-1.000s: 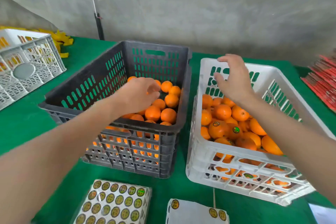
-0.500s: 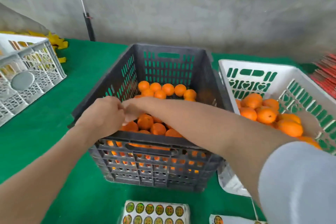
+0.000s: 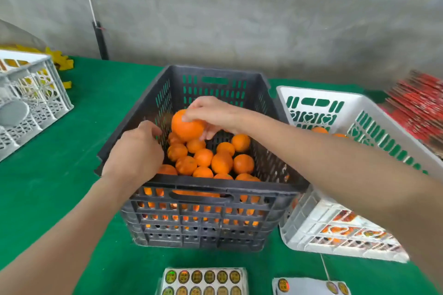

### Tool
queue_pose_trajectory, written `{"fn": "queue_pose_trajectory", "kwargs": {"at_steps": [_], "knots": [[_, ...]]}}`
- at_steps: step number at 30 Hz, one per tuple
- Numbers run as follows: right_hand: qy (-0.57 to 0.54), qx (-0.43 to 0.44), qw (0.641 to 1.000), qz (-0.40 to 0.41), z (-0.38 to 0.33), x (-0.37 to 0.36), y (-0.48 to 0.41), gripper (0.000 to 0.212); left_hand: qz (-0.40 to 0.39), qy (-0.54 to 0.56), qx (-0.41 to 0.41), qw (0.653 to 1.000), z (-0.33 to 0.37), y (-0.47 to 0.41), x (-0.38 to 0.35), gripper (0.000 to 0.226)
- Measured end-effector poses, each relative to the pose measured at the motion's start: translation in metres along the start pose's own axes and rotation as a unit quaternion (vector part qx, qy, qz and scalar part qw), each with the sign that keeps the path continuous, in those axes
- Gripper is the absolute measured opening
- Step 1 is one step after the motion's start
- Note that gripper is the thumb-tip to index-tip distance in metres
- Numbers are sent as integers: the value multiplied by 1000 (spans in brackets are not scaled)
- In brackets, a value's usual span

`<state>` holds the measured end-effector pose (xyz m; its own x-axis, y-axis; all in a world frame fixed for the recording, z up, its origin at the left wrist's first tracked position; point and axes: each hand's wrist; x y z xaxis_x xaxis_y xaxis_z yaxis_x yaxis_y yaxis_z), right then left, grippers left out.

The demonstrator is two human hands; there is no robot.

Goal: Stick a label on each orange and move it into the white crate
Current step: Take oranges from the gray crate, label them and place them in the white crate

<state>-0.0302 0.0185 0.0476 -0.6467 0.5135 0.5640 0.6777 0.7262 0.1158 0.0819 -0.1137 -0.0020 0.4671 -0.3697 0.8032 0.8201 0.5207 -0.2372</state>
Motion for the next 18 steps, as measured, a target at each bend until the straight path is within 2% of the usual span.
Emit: {"fn": "queue_pose_trajectory", "kwargs": {"at_steps": [4, 6, 8, 10, 12, 15, 18], "knots": [[-151, -16, 988, -18, 12, 38, 74, 21, 65, 86, -75, 991, 9, 15, 5, 17], [-196, -9, 979, -44, 19, 44, 111, 21, 45, 168, -98, 980, 32, 27, 4, 9], [-229, -24, 971, -61, 25, 45, 147, 27, -79, 278, -115, 950, 62, 51, 2, 24], [-243, -33, 968, -57, 36, 44, 176, 35, -239, 366, -121, 891, 92, 82, -1, 43], [-239, -36, 969, -51, 51, 45, 202, 32, -340, 354, -141, 860, 112, 110, -10, 47], [-248, -44, 967, -31, 80, 43, 234, 33, -383, 319, -111, 860, 132, 142, -33, 65], [-297, -60, 953, -19, 116, 32, 260, 39, -376, 334, -30, 864, 136, 170, -60, 66]]}}
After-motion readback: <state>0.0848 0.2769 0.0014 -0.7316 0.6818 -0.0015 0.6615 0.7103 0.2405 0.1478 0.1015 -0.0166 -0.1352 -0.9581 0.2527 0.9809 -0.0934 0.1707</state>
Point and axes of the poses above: each hand's wrist, its own y-axis away from the middle knuckle, its own x-axis out of the back of the hand, z = x × y, and after that the axes turned 4 degrees about x, right-handed
